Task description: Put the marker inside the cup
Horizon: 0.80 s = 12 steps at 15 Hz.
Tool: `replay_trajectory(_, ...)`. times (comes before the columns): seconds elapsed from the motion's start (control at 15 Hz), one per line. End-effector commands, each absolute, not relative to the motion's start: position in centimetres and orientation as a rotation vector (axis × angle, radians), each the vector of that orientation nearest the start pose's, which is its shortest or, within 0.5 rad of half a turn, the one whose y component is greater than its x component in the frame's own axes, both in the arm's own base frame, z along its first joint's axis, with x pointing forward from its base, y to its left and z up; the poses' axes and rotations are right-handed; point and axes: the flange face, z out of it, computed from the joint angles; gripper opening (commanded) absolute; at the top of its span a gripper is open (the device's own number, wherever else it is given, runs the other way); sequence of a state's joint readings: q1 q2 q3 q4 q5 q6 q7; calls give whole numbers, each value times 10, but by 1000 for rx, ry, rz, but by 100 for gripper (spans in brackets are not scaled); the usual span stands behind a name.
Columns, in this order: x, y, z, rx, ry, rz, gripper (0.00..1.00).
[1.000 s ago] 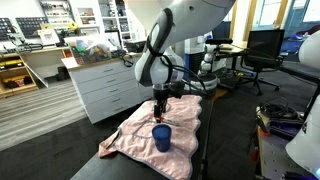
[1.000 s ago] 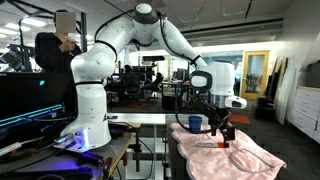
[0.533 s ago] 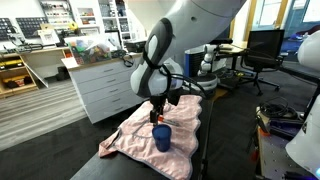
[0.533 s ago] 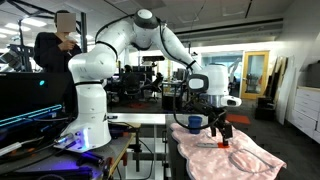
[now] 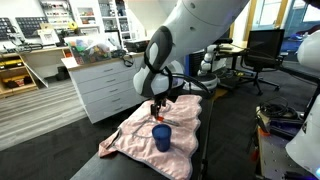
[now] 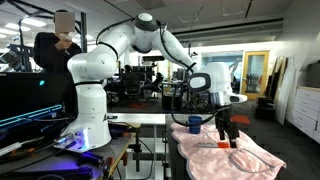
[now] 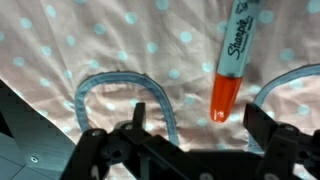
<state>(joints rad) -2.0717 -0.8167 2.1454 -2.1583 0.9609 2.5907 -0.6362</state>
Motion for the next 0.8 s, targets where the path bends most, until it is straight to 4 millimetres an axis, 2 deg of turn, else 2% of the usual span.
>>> replay_trajectory(0.0,562,6,192,-3322,17,-237,100)
replay_trajectory(0.73,569,10,198,-3225,115,-39,100)
